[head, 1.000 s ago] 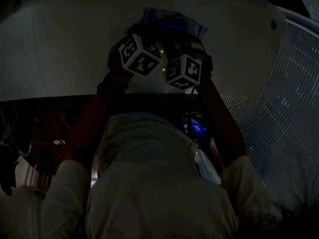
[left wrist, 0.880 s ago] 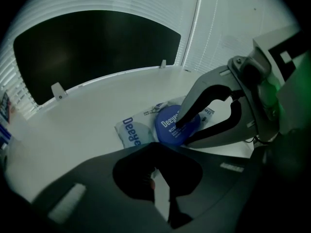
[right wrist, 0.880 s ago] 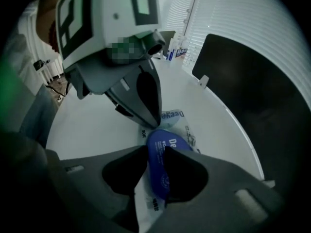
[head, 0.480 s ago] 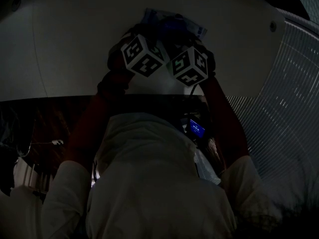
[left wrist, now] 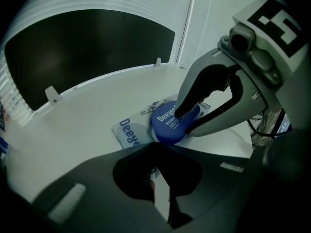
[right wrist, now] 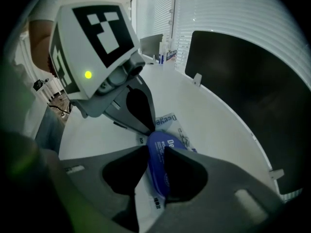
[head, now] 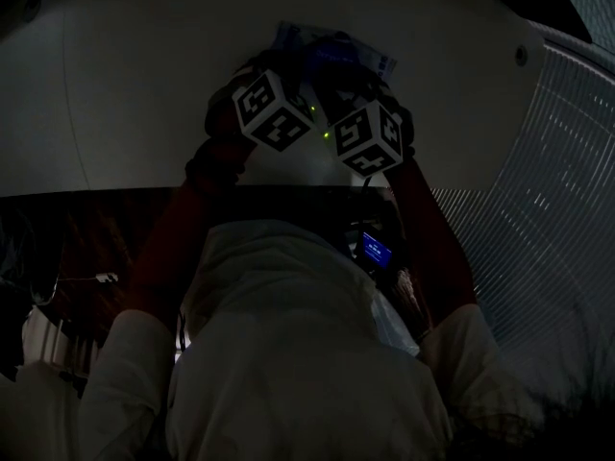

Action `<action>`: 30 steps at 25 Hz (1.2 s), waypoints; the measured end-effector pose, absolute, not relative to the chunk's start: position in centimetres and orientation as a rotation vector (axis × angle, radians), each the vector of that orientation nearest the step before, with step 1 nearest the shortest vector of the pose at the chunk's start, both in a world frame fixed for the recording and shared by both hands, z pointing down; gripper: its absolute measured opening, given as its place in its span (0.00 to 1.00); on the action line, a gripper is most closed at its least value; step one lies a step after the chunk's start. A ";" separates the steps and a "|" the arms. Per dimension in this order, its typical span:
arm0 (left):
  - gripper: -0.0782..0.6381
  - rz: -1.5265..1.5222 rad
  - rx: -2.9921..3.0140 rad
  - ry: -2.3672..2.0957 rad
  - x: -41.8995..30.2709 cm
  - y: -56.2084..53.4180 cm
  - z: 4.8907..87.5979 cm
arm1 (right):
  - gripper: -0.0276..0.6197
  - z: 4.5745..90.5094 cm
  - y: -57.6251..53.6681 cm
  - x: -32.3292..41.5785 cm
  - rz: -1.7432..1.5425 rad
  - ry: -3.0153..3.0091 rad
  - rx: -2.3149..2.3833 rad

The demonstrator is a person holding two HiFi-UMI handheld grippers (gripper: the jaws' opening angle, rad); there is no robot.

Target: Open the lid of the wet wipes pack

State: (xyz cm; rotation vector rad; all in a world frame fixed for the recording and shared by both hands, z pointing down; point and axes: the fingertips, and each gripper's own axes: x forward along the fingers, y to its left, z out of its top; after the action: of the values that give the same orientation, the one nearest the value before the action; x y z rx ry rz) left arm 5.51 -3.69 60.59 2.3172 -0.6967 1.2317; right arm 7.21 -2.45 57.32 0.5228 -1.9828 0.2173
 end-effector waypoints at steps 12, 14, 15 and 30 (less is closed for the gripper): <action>0.11 1.214 2.312 -0.684 5.4 -3.6 60.7 | 0.20 53.1 -5.7 7.3 0.117 -2.032 0.622; 0.11 1.215 2.309 -0.681 5.4 -3.6 60.7 | 0.18 52.5 -6.8 7.2 0.082 -2.036 0.644; 0.11 1.214 2.306 -0.681 5.4 -3.6 60.7 | 0.17 52.3 -7.4 7.2 0.067 -2.038 0.653; 0.11 1.191 2.286 -0.694 4.9 -3.4 60.8 | 0.17 56.1 -14.3 9.1 -0.055 -1.960 0.718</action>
State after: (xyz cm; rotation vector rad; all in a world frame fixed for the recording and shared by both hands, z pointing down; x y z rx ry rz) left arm 4.95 -3.38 60.84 2.2863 -0.6937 1.1909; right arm 9.13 -14.30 56.07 0.7184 -1.9598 -0.0549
